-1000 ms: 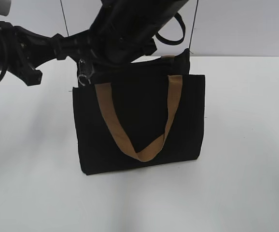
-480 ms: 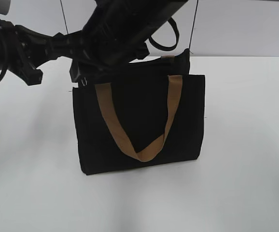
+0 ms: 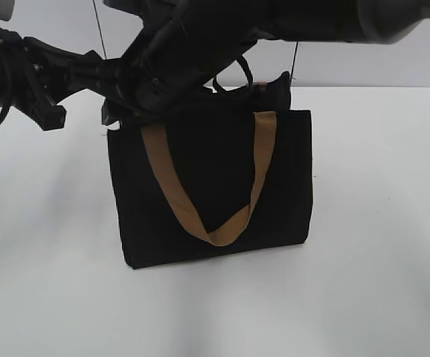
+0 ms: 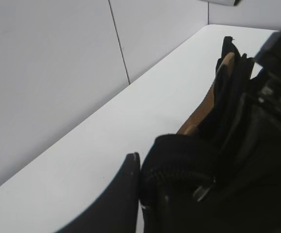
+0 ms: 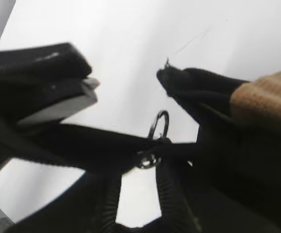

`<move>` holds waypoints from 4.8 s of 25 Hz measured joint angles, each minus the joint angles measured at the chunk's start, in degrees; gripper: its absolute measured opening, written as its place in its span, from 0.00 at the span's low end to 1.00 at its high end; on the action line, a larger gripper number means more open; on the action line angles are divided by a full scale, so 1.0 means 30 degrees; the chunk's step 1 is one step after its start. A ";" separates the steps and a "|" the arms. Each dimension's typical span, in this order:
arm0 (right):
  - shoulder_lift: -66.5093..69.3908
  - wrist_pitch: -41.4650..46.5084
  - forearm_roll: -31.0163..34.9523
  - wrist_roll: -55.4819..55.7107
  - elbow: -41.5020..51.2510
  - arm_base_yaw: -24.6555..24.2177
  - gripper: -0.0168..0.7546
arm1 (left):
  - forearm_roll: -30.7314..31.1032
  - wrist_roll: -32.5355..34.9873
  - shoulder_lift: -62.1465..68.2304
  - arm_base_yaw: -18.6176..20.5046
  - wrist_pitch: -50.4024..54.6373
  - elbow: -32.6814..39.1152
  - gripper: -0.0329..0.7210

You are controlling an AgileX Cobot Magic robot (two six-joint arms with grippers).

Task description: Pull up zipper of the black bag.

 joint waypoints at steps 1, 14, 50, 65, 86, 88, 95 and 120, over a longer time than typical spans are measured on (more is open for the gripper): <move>0.0068 -0.0098 -0.0094 0.0535 0.0000 0.0000 0.27 | -0.0040 0.0000 0.0000 0.0000 0.0000 0.0000 0.08; -0.0074 0.1266 -0.1763 0.0978 -0.0022 0.0008 0.02 | -0.0323 0.0000 0.0000 0.0000 -0.0205 0.0000 0.08; -0.2061 1.0826 0.6852 -1.4094 0.0016 -0.6218 0.01 | 0.9908 -1.9420 -0.1678 0.2261 0.0445 0.0591 0.08; -0.2902 1.3492 0.3863 -1.3960 0.0016 -0.9011 0.01 | 0.9945 -1.9439 -0.1678 0.2246 0.0849 0.0591 0.08; -0.7816 1.4011 0.1169 -1.4591 -0.0001 -0.9429 0.78 | 0.9964 -2.0807 -0.3677 0.1733 0.6084 0.0650 0.74; -0.8806 1.4032 0.0929 -1.4440 0.0132 -0.9429 0.78 | 0.9964 -2.0969 -0.4828 0.0650 0.7939 0.0658 0.73; -1.3273 1.2955 -0.0016 -1.3597 0.4407 -0.9429 0.77 | 0.9797 -2.1294 -0.6640 -0.3618 1.4032 0.2360 0.70; -2.8741 1.4097 -0.1026 -1.1969 1.8040 -0.9429 0.77 | -2.3791 1.2572 -1.7539 -0.9309 3.5527 0.0944 0.69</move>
